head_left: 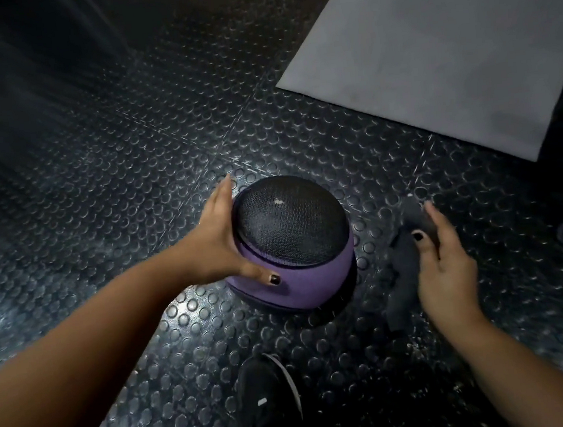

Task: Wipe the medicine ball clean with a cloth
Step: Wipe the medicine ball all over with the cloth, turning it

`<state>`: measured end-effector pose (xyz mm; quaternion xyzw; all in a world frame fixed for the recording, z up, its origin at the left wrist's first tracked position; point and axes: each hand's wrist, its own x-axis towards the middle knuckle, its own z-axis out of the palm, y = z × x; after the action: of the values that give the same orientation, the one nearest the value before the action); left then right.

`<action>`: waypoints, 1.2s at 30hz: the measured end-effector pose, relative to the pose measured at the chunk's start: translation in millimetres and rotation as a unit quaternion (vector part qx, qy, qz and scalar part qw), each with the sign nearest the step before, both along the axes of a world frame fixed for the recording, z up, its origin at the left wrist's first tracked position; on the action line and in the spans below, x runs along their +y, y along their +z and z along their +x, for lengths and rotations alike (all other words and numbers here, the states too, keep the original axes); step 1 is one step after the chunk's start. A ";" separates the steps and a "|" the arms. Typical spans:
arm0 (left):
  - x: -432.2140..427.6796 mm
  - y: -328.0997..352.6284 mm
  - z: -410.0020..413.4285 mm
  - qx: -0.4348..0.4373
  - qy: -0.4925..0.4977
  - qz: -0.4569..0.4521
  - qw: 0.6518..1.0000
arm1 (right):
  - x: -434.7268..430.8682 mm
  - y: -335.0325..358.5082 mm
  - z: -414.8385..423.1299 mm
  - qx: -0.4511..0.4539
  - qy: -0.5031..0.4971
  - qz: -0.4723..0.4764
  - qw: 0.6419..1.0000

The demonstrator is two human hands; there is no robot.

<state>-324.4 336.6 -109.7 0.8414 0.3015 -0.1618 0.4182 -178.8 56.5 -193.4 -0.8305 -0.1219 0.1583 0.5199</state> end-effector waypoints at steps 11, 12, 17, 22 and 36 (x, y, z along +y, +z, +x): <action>0.3 -7.6 23.4 -0.025 -0.132 0.091 0.987 | 78.5 8.0 -42.2 -0.246 0.306 0.082 0.916; 2.6 -8.2 18.5 -0.026 -0.121 0.081 0.989 | 74.1 2.1 -39.5 -0.255 0.325 0.088 0.907; -4.4 -12.0 6.0 -0.052 -0.080 0.061 0.994 | 67.9 -9.5 -46.7 -0.214 0.257 0.124 0.934; -3.1 -9.1 0.0 -0.041 -0.064 0.047 0.996 | 52.3 -22.0 -34.1 -0.062 0.087 0.047 0.993; -19.1 -12.6 18.5 0.051 -0.080 0.107 0.990 | 59.9 9.9 -39.1 -0.255 0.256 0.091 0.928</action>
<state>-305.9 317.4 -122.3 0.8935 0.2696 -0.2044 0.2953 -217.9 116.5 -183.6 -0.7322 -0.4731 0.0569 0.4867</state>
